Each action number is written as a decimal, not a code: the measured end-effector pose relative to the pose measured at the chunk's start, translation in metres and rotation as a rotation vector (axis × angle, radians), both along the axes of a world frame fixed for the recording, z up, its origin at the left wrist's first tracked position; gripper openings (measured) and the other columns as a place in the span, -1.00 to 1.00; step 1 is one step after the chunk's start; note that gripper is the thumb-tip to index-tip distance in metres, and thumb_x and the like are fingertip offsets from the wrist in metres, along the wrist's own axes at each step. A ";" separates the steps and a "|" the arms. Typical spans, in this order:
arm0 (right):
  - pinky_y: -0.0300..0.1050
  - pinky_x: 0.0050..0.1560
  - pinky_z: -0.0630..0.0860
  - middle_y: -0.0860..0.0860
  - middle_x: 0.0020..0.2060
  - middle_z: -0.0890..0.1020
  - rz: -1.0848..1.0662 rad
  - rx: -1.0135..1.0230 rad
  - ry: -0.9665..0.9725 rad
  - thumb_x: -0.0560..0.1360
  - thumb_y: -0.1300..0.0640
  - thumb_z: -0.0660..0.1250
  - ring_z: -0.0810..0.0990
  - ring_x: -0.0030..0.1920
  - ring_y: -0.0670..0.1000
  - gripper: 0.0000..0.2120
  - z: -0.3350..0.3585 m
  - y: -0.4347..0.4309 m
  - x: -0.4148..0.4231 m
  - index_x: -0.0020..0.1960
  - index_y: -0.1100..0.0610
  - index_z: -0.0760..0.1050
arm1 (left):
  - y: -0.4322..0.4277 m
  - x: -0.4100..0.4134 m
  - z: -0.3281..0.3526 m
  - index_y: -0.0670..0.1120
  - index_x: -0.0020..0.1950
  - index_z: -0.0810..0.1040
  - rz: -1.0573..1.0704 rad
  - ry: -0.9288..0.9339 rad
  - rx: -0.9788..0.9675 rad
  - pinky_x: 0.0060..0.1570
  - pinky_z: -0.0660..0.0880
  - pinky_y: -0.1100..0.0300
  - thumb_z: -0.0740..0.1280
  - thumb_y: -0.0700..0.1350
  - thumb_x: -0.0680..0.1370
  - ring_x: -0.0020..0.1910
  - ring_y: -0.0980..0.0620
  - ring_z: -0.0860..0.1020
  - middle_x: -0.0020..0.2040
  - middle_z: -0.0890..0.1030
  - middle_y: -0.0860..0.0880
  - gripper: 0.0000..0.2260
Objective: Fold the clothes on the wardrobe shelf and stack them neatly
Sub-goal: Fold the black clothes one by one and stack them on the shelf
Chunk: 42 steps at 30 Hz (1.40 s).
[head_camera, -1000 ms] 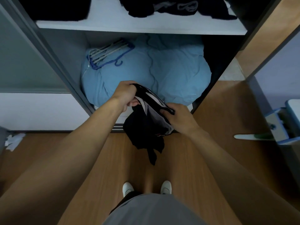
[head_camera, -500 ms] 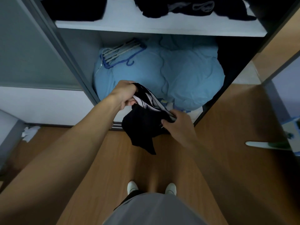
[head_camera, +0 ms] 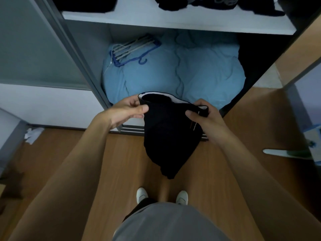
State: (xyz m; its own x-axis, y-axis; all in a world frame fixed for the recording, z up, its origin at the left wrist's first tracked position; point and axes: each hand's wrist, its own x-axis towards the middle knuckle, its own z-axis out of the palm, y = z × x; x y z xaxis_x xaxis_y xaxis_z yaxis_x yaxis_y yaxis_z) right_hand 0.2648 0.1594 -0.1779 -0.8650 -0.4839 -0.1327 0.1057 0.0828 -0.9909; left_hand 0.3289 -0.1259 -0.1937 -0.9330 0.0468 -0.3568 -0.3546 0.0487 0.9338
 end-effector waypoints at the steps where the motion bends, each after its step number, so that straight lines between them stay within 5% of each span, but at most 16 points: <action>1: -0.32 -0.18 0.48 -0.11 -0.30 0.58 0.010 0.005 0.000 0.53 0.27 0.43 0.58 -0.24 -0.14 -0.83 0.001 -0.001 0.002 -0.14 0.10 0.47 | 0.010 0.003 -0.009 -0.04 0.34 0.50 0.020 0.005 -0.043 0.24 0.50 0.09 0.63 0.12 0.27 0.17 0.13 0.60 0.23 0.60 0.02 -0.30; 3: -0.34 -0.20 0.47 -0.13 -0.33 0.57 0.046 0.018 0.004 0.53 0.29 0.41 0.57 -0.27 -0.15 -0.81 0.003 -0.003 0.005 -0.13 0.08 0.45 | 0.032 0.004 -0.024 0.02 0.27 0.50 0.058 0.007 -0.043 0.14 0.53 0.22 0.58 -0.03 0.32 0.11 0.25 0.61 0.15 0.64 0.15 -0.45; 6: -0.34 -0.24 0.47 -0.16 -0.35 0.57 0.082 0.046 0.010 0.53 0.30 0.41 0.55 -0.29 -0.16 -0.81 0.010 0.001 0.008 -0.13 0.08 0.45 | 0.055 0.003 -0.040 -0.04 0.17 0.61 0.188 0.042 0.072 -0.04 0.54 0.34 0.49 -0.23 0.46 0.05 0.09 0.67 0.01 0.72 0.08 -0.70; 9: -0.31 -0.25 0.51 -0.13 -0.33 0.59 -0.046 0.004 0.040 0.47 0.21 0.48 0.58 -0.28 -0.13 -0.83 0.034 0.016 -0.005 -0.16 0.00 0.53 | 0.067 -0.008 -0.025 0.08 -0.01 0.73 0.251 0.130 0.137 -0.05 0.57 0.30 0.52 -0.13 0.47 0.01 0.07 0.69 -0.01 0.74 0.05 -0.85; 12: -0.25 -0.14 0.61 -0.08 -0.17 0.73 -0.145 -0.090 -0.047 0.44 0.03 0.51 0.72 -0.14 -0.06 -0.98 0.048 0.039 -0.021 -0.14 -0.06 0.67 | 0.080 -0.025 0.004 0.08 0.07 0.71 0.212 0.215 0.204 0.00 0.58 0.25 0.54 0.02 0.43 0.09 -0.02 0.68 0.08 0.72 -0.03 -0.77; 16: -0.19 0.13 0.56 -0.10 0.00 0.74 -0.152 0.070 -0.243 0.46 -0.08 0.49 0.69 0.08 -0.07 -0.79 0.016 0.057 -0.008 0.06 -0.07 0.66 | 0.098 -0.037 0.026 -0.03 0.15 0.67 0.242 0.208 0.195 -0.03 0.59 0.25 0.54 0.02 0.43 0.07 -0.03 0.69 0.07 0.72 -0.05 -0.67; 23: -0.19 0.00 0.63 0.08 0.05 0.73 -0.226 -0.105 -0.322 0.57 0.05 0.39 0.71 0.07 0.04 -0.73 0.025 0.041 0.006 0.19 0.18 0.61 | 0.086 -0.002 0.004 0.02 0.23 0.57 0.071 -0.107 0.268 -0.03 0.59 0.31 0.44 0.03 0.43 0.13 0.07 0.66 0.12 0.71 0.03 -0.62; 27: -0.04 -0.06 0.67 0.13 0.07 0.72 -0.283 -0.198 -0.498 0.52 0.01 0.45 0.72 0.05 0.09 -0.67 0.046 0.043 -0.010 0.20 0.17 0.62 | 0.100 -0.001 0.008 -0.03 0.15 0.62 0.220 -0.026 0.252 -0.02 0.61 0.25 0.46 -0.11 0.50 0.09 0.02 0.68 0.08 0.72 -0.03 -0.77; 30: -0.10 0.00 0.64 0.08 0.19 0.68 -0.226 -0.402 -0.562 0.52 -0.10 0.43 0.66 0.19 0.06 -0.62 0.040 0.056 -0.014 0.23 0.09 0.64 | 0.105 -0.011 0.023 -0.13 0.15 0.63 0.329 0.060 0.301 -0.08 0.62 0.21 0.43 -0.18 0.56 0.03 -0.03 0.69 0.03 0.73 -0.09 -0.83; 32: -0.20 0.09 0.60 -0.08 0.21 0.67 -0.156 -0.326 -0.494 0.54 -0.20 0.33 0.62 0.24 -0.09 -0.67 0.020 0.057 -0.004 0.22 -0.09 0.62 | 0.105 -0.016 0.031 -0.16 0.16 0.62 0.359 0.078 0.346 -0.08 0.62 0.19 0.44 -0.17 0.55 0.04 -0.06 0.69 0.05 0.72 -0.12 -0.80; 36: 0.02 0.40 0.44 0.04 0.28 0.63 -0.107 -0.210 -0.412 0.54 -0.06 0.36 0.58 0.30 0.03 -0.55 -0.022 0.042 0.026 0.38 0.07 0.49 | 0.100 -0.022 0.042 -0.15 0.08 0.65 0.415 0.049 0.339 -0.10 0.62 0.16 0.46 -0.11 0.54 0.01 -0.07 0.71 0.00 0.73 -0.13 -0.83; 42: -0.01 0.23 0.57 0.10 0.22 0.66 -0.188 -0.348 -0.501 0.59 0.04 0.37 0.63 0.24 0.09 -0.72 -0.007 0.020 0.026 0.27 0.09 0.60 | 0.063 0.015 0.012 0.06 0.15 0.61 0.255 -0.101 0.354 -0.11 0.62 0.26 0.50 0.18 0.39 0.08 0.10 0.68 0.08 0.72 0.06 -0.60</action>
State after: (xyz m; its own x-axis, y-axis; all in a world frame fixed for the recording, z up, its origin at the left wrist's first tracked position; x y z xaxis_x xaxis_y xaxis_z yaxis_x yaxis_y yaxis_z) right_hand 0.2908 0.1790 -0.1852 -0.8132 -0.4173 -0.4056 0.5445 -0.2997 -0.7834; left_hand 0.3441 -0.0625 -0.1819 -0.8917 -0.0449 -0.4504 -0.4043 -0.3684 0.8372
